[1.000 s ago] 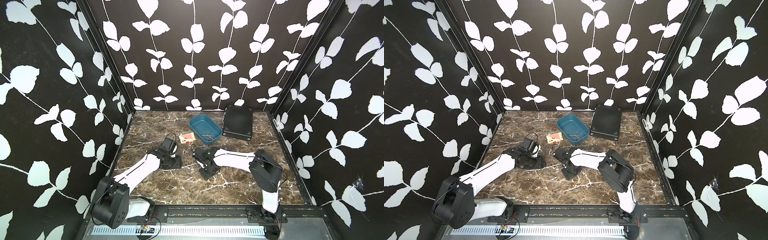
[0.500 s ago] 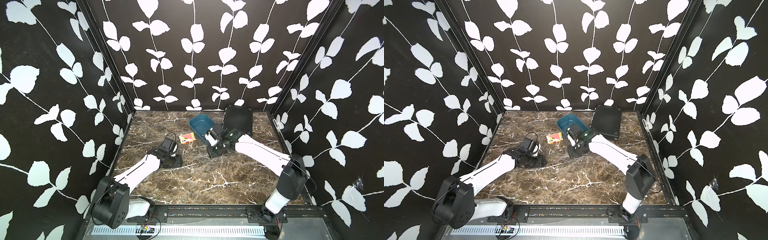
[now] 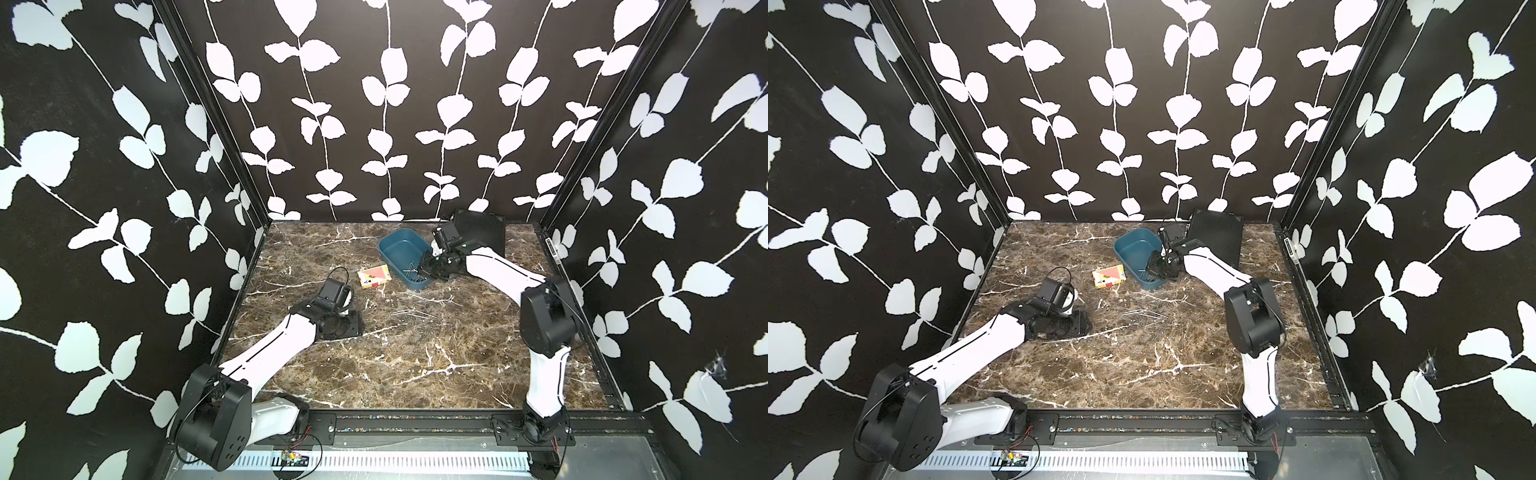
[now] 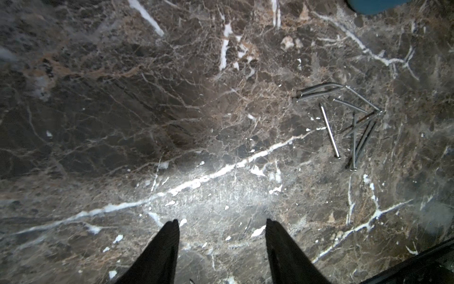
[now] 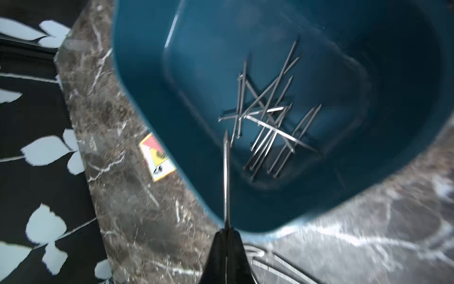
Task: Put the nails on the desktop into the storage box
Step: Place the nail in the storage box.
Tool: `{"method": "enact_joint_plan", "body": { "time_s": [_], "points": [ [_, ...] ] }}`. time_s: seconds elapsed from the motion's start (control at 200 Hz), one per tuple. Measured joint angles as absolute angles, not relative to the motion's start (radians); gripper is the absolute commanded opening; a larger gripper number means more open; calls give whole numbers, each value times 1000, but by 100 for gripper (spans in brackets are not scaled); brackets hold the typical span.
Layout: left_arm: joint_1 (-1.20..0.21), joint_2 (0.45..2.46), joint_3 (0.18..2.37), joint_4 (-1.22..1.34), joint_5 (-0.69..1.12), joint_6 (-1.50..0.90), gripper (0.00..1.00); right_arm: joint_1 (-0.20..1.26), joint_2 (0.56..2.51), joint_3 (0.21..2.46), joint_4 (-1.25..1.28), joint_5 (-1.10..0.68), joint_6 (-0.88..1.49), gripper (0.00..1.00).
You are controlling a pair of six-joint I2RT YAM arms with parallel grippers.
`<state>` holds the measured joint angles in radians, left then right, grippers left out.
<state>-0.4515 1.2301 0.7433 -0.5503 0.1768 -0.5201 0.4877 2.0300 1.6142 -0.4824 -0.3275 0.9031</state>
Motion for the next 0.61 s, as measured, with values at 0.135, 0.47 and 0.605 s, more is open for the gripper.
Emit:
{"method": "enact_joint_plan", "body": {
  "time_s": [0.135, 0.47, 0.605],
  "points": [
    [-451, 1232, 749, -567, 176, -519, 59, 477, 2081, 1638, -455, -328, 929, 37],
    [-471, 1196, 734, -687, 131, -543, 58, 527, 1851, 1549, -562, -302, 725, 37],
    [-585, 1118, 710, -781, 86, -629, 58, 537, 1707, 1441, -599, -292, 683, 35]
  ]
}}
